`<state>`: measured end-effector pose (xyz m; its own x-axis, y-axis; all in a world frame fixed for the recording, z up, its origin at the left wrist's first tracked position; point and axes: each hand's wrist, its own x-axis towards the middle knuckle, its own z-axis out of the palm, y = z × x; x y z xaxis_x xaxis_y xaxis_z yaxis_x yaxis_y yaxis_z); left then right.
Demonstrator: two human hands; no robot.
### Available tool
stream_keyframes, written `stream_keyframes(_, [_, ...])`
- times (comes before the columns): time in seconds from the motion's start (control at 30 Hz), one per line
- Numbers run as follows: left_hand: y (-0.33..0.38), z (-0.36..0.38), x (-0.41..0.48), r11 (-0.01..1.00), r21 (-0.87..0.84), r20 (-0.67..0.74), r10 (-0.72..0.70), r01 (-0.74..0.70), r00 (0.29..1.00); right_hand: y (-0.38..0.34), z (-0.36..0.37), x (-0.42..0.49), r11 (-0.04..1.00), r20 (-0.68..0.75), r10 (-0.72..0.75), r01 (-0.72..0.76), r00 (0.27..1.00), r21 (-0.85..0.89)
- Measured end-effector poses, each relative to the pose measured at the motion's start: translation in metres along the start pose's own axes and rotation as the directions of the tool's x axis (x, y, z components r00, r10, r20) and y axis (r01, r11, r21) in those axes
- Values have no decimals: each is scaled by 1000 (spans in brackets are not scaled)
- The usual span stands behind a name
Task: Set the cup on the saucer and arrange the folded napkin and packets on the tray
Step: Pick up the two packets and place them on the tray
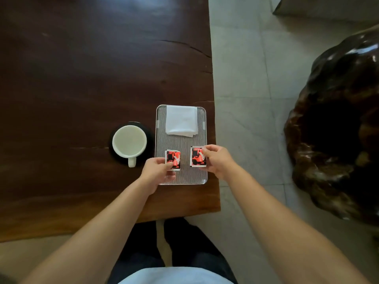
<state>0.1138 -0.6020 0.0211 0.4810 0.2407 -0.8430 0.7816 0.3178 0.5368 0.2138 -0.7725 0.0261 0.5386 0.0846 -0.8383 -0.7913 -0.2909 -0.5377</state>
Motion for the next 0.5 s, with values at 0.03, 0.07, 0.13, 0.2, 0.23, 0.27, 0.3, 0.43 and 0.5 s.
stream_keyframes(0.03, [-1, 2, 4, 1000, 2, -22, 5, -5, 1000, 2, 1, 4, 1000, 2, -2, 2, 1000, 1])
stream_keyframes(0.07, [-1, 4, 8, 1000, -1, -34, 7, -7, 999, 4, 2, 7, 1000, 3, -9, 9, 1000, -6])
stream_keyframes(0.13, [-1, 8, 16, 1000, -8, -69, 9, -9, 998, 7, 3, 15, 999, 5, -29, 29, 1000, -39])
stream_keyframes(0.2, [-3, 11, 25, 1000, -2, -115, -2, 2, 993, 9, 4, 20, 994, -4, -42, 41, 999, -98])
stream_keyframes(0.23, [-4, 11, 29, 1000, 20, -138, -9, 12, 990, 11, 3, 23, 989, -14, -53, 51, 998, -137])
stream_keyframes(0.27, [-6, 12, 33, 999, 46, -152, -13, 21, 988, 12, 3, 26, 980, -26, -75, 69, 997, -187])
stream_keyframes(0.3, [-7, 13, 36, 996, 84, -163, -16, 30, 987, 13, 2, 28, 963, -39, -108, 95, 993, -253])
stream_keyframes(0.43, [-9, 17, 43, 973, 233, -200, 44, 3, 979, 13, -1, 38, 846, -53, -246, 188, 968, -499])
stream_keyframes(0.5, [-8, 19, 44, 947, 322, -236, 95, -14, 967, 13, -2, 41, 799, -55, -290, 211, 955, -563])
